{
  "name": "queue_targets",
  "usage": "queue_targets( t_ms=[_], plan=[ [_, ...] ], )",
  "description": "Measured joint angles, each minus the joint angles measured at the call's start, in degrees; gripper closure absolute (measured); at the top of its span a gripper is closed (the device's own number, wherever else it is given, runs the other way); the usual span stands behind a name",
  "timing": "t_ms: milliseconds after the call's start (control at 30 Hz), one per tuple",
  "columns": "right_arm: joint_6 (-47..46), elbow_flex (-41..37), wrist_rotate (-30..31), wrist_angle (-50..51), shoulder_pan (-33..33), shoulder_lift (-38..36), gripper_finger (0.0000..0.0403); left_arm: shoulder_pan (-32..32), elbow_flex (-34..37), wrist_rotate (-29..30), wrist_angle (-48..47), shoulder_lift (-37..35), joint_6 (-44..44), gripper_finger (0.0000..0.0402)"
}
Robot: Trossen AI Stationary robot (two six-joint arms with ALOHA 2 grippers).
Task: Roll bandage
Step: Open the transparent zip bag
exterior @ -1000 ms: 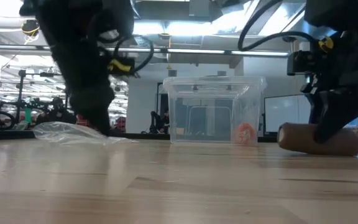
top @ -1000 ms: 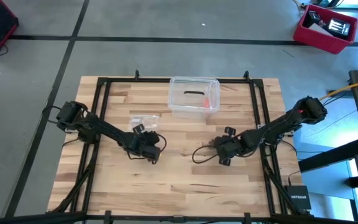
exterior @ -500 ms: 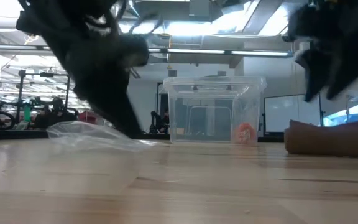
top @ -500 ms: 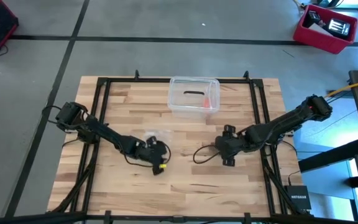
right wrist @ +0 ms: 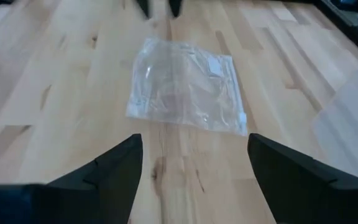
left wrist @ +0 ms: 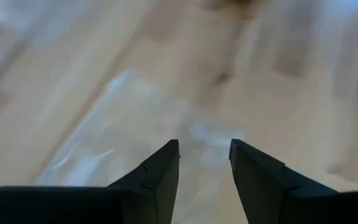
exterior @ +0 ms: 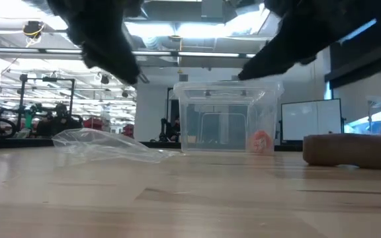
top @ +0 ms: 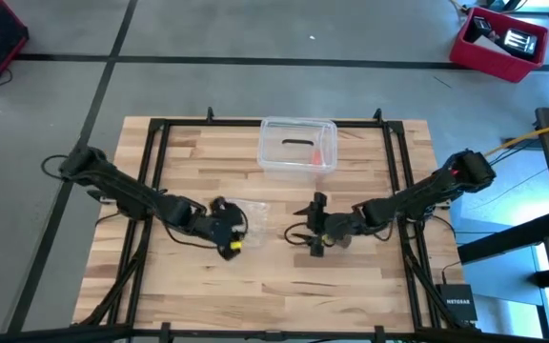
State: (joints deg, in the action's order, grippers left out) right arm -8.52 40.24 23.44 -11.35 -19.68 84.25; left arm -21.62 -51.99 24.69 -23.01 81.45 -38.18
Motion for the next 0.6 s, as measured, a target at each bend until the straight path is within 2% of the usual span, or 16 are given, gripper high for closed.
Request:
queue_targets(
  t_ms=[167, 367, 600],
  plan=[
    [-0.11, -0.04, -0.59, -7.16, 1.98, 8.26, 0.0111, 0.37, 5.24, 1.32, -8.22, -2.79, -12.45, 0.0265],
    [-0.43, 0.00, -2.26, -16.06, 3.16, 16.23, 0.0111, 0.28, 13.91, 1.28, -6.64, -3.01, -25.83, 0.0265],
    [-0.64, 0.14, -3.50, -25.58, 4.53, 22.49, 0.0111, 0.28, 19.16, 1.27, 1.90, -3.01, -27.16, 0.0265]
  ],
)
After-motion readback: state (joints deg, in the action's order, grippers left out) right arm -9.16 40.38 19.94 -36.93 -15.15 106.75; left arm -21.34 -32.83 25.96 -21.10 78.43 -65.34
